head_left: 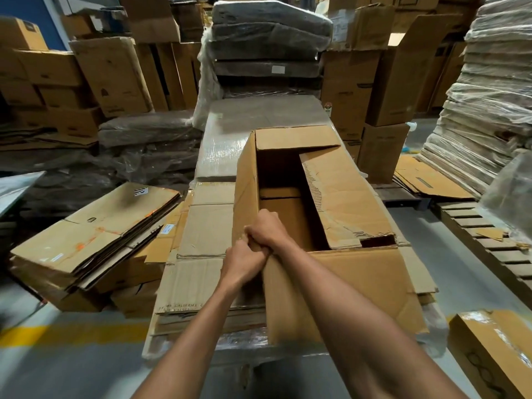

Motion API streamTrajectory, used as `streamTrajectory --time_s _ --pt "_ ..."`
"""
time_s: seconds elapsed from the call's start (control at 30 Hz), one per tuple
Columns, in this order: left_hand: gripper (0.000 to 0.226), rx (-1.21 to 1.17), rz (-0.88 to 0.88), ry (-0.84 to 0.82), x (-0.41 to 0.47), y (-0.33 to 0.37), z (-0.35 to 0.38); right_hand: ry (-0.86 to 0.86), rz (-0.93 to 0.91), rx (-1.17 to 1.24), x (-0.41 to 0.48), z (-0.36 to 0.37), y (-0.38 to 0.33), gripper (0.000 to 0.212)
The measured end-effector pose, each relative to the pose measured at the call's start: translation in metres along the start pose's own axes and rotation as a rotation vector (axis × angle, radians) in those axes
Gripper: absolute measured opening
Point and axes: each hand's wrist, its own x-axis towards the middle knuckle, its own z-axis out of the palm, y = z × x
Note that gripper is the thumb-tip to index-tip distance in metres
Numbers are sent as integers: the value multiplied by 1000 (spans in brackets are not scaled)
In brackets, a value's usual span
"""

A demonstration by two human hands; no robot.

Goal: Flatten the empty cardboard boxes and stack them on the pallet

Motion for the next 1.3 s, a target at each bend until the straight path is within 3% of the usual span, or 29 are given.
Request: streamTrajectory --time_s 0.1,0.2,0.27,0.4,0.47,0.57,0.67,0.83,1.0,1.1,1.17,1.3 --pt "24 -252 22 -61 -1 -10 -8 18 -40 -81 6 -11 -7 12" --pt "41 -379 112 -147 2 -7 -12 33 -92 -208 8 -32 -23 4" --pt "51 -387 208 -169 8 -2 -15 15 -130 -286 8 -49 -33 12" --pt "47 -132 343 7 30 10 -20 -29 -205 -473 -4 -96 -31 8" --pt "58 47 404 68 44 11 -21 -36 -247 -548 -12 -119 -9 5" --pt "70 339 571 126 66 13 -20 -55 -267 -633 -27 -151 41 22" --pt "69 577 735 192 79 13 -23 -21 -247 -665 -51 -180 94 26" --pt "53 726 893 143 58 26 2 124 -208 -730 -81 -207 165 18" --pt "43 701 865 210 35 15 52 163 -133 -765 -92 -197 196 20" --pt "40 633 842 267 30 4 60 152 -196 -715 -91 -176 187 27" --pt "42 624 834 281 29 4 61 135 -270 -647 -88 -152 169 19" --pt "45 656 797 268 22 7 61 274 -423 -630 -71 -95 138 30"
